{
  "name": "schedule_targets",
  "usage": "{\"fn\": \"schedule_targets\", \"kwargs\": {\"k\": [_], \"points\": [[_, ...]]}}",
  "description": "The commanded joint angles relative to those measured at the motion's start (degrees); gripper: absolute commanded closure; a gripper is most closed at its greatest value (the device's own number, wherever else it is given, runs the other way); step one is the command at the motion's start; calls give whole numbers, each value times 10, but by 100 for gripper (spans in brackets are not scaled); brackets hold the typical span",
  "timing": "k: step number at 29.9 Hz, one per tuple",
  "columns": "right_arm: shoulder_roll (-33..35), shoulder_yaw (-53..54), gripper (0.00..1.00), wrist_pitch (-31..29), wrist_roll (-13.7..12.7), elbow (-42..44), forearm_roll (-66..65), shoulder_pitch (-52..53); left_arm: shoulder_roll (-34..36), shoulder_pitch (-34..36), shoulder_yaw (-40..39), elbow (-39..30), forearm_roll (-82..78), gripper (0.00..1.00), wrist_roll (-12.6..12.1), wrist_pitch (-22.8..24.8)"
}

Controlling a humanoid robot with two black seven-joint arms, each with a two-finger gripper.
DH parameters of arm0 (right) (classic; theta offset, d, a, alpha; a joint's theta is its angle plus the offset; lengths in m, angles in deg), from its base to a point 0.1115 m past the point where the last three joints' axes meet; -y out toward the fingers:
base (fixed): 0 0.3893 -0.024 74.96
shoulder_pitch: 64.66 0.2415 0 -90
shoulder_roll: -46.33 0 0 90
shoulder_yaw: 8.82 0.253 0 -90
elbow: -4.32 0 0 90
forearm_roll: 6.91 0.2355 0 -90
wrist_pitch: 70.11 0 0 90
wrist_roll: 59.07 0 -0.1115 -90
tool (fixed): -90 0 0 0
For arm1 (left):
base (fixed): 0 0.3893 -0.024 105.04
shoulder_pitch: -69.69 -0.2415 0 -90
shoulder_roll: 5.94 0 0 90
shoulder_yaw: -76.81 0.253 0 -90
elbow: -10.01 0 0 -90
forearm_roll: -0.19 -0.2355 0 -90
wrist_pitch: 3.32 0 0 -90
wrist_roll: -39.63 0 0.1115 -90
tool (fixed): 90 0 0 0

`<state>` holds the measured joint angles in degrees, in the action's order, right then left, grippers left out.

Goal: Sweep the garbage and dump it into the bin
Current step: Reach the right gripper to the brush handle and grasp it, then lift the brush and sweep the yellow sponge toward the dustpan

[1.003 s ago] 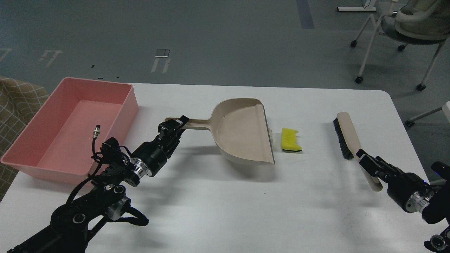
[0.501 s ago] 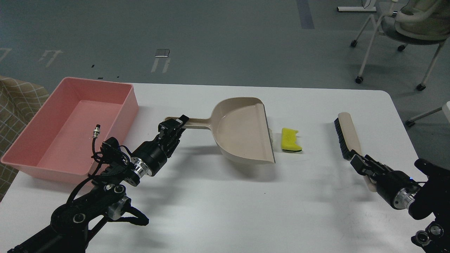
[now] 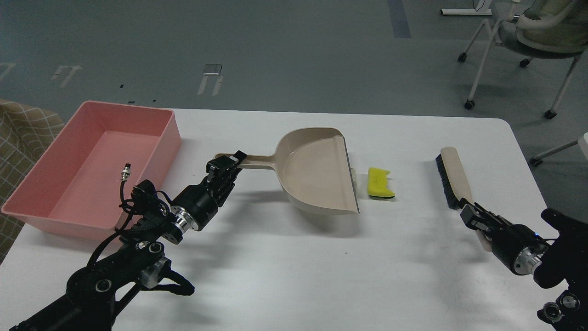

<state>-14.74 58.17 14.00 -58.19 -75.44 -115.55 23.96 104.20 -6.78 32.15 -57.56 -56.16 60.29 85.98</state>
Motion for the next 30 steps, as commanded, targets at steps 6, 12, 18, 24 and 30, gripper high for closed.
{"fn": "schedule_targets", "kwargs": {"k": [6, 12, 18, 24, 30], "points": [[0, 1, 89, 1, 4, -2, 1, -3, -2, 0, -2, 3, 4, 100, -1, -1], [-1, 2, 90, 3, 8, -19, 5, -3, -2, 1, 0, 3, 2, 100, -1, -1], [-19, 2, 90, 8, 8, -28, 4, -3, 1, 1, 0, 4, 2, 100, -1, -1], [-27, 2, 90, 9, 8, -41, 5, -4, 2, 1, 0, 18, 0, 100, -1, -1], [-41, 1, 90, 8, 8, -46, 4, -1, 18, 0, 1, 24, -4, 100, -3, -10]]}}
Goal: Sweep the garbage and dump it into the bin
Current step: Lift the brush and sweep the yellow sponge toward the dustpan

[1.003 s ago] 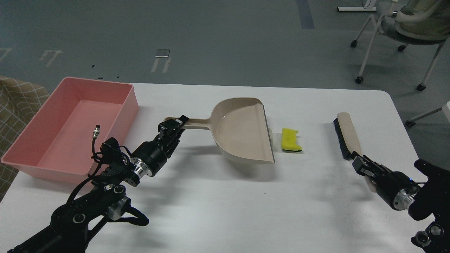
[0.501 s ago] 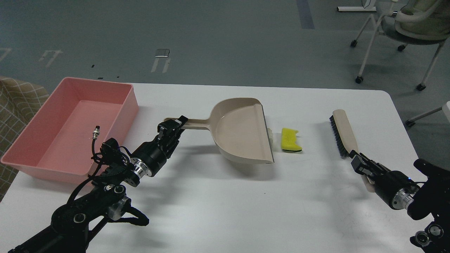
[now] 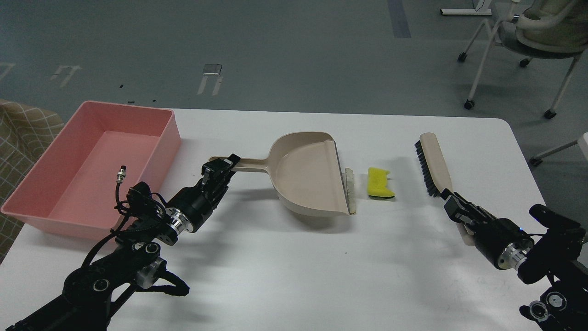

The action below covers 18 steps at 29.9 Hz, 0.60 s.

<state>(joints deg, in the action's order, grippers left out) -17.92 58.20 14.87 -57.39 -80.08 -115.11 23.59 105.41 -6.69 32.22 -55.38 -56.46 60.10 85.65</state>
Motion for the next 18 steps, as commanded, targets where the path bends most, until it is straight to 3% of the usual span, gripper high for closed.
{"fn": "schedule_targets", "kwargs": {"k": [1, 18], "points": [[-9, 0, 90, -1, 0, 0, -1, 3, 6, -1, 0, 2, -1, 100, -1, -6], [-30, -3, 89, -8, -1, -22, 0, -19, 6, 3, 35, 14, -1, 100, 0, -9]]}}
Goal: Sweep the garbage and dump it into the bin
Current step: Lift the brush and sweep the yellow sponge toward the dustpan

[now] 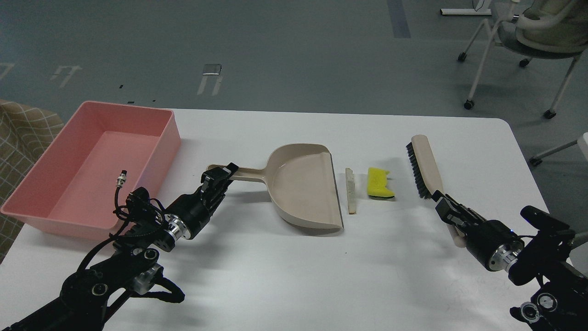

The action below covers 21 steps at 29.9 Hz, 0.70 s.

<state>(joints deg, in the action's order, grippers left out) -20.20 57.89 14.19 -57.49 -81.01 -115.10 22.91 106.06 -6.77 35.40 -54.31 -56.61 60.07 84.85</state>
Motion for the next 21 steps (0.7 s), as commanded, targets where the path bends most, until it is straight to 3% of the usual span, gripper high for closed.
{"fn": "schedule_targets", "kwargs": {"k": [1, 21], "points": [[-7, -2, 88, -1, 0, -13, 0, -15, 0, 6, 3, 3, 0, 100, 0, -1], [-58, -113, 87, -20, -7, 10, -1, 25, -1, 10, 1, 3, 1, 100, 0, -2]]}}
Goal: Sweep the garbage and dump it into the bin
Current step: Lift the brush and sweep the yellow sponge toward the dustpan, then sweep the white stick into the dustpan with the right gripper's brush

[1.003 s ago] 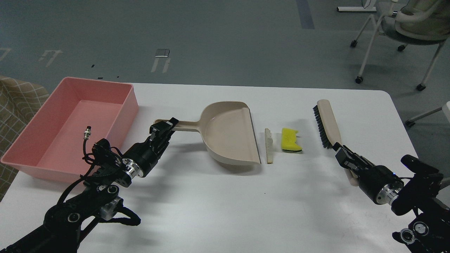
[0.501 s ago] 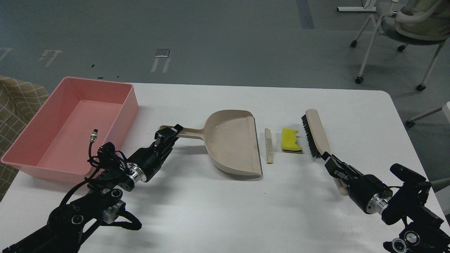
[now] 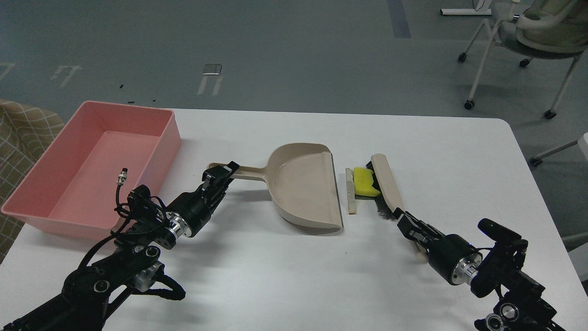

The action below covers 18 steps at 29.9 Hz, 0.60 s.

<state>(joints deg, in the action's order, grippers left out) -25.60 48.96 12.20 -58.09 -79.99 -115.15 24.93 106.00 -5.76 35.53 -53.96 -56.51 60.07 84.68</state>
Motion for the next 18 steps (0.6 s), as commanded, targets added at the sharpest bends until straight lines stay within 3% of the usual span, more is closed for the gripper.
{"fn": "schedule_targets", "kwargs": {"k": [1, 18], "points": [[-5, -29, 87, 0, -1, -1, -1, 8, -1, 0, 0, 0, 0, 100, 0, 0], [-47, -69, 86, -3, -1, 0, 0, 74, -1, 0, -1, 0, 0, 100, 1, 0]]}}
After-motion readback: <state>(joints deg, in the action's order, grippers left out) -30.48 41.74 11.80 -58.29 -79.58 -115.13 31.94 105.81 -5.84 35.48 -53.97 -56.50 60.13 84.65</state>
